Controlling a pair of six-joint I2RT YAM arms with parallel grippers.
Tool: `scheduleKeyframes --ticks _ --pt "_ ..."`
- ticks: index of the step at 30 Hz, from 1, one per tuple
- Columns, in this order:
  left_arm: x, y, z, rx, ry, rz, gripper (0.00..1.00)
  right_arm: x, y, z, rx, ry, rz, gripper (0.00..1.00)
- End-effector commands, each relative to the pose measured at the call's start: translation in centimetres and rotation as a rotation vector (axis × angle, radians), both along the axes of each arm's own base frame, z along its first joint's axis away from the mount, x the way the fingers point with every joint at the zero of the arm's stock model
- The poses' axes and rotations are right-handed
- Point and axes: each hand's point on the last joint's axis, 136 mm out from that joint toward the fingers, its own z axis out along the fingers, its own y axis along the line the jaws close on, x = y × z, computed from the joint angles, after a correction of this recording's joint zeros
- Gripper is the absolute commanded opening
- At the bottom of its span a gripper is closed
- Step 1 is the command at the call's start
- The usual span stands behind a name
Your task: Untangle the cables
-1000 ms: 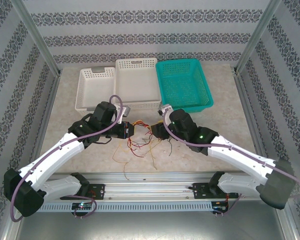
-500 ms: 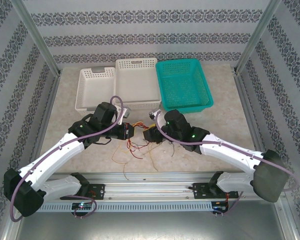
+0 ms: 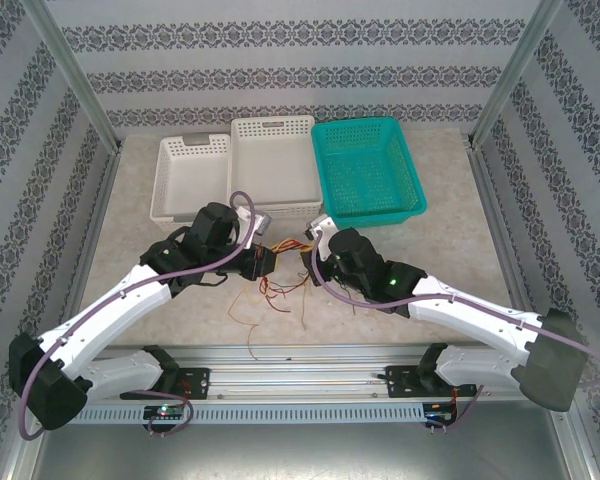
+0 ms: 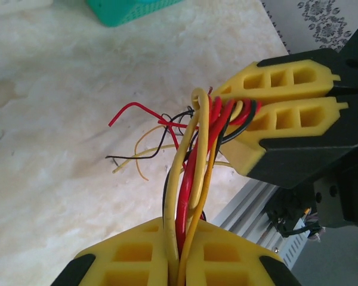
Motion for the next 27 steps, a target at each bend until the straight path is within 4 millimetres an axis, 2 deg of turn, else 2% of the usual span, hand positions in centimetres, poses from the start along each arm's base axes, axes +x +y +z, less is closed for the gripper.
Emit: scheduleKeyframes --ticks 1,3,4,5,7,9,11,12,14,17,20,25,27 --pt "-3.8 3.7 -3.9 0.192 0.164 -0.019 0.00 4.5 -15.9 0.0 -0.450 -0.192 -0.684 0.00" --pt "-4.7 3.7 -4.4 0.202 0.196 -0.067 0.00 4.8 -17.4 0.5 -0.443 -0.207 -0.756 0.00" --pt "-4.9 3.8 -4.6 0.215 0.205 -0.071 0.00 4.9 -17.2 0.5 -0.414 -0.189 -0.745 0.00" --pt "-5.1 3.9 -4.8 0.219 0.209 -0.076 0.00 5.0 -16.3 0.4 -0.354 -0.150 -0.688 0.00" --pt "-5.2 4.0 -4.9 0.215 0.211 -0.072 0.00 4.6 -13.2 0.3 -0.207 -0.072 -0.519 0.13" --pt "-5.2 3.6 -4.5 0.176 0.207 -0.066 0.00 3.4 -10.3 1.2 -0.050 -0.028 -0.371 0.38" --pt "-4.7 3.2 -3.8 0.130 0.191 -0.041 0.00 2.4 -9.1 2.5 0.058 -0.018 -0.296 0.51" --pt "-4.6 2.8 -3.4 0.105 0.188 -0.033 0.00 2.0 -9.2 3.1 0.093 -0.016 -0.291 0.57" --pt "-3.9 2.4 -2.8 0.065 0.177 0.002 0.00 1.0 -9.0 4.2 0.156 -0.007 -0.252 0.63" --pt "-3.2 1.3 -1.7 -0.029 0.169 0.024 0.00 -0.3 -9.6 5.2 0.222 -0.011 -0.243 0.65" --pt "-2.7 0.6 -1.2 -0.078 0.174 0.033 0.00 -1.5 -10.0 5.1 0.266 0.026 -0.235 0.63" --pt "-2.0 -0.3 0.0 -0.147 0.173 0.048 0.00 -4.4 -6.5 3.4 0.403 0.206 -0.056 0.58" --pt "-1.8 -0.3 0.3 -0.156 0.166 0.058 0.00 -5.5 -5.4 2.0 0.411 0.265 -0.009 0.54"
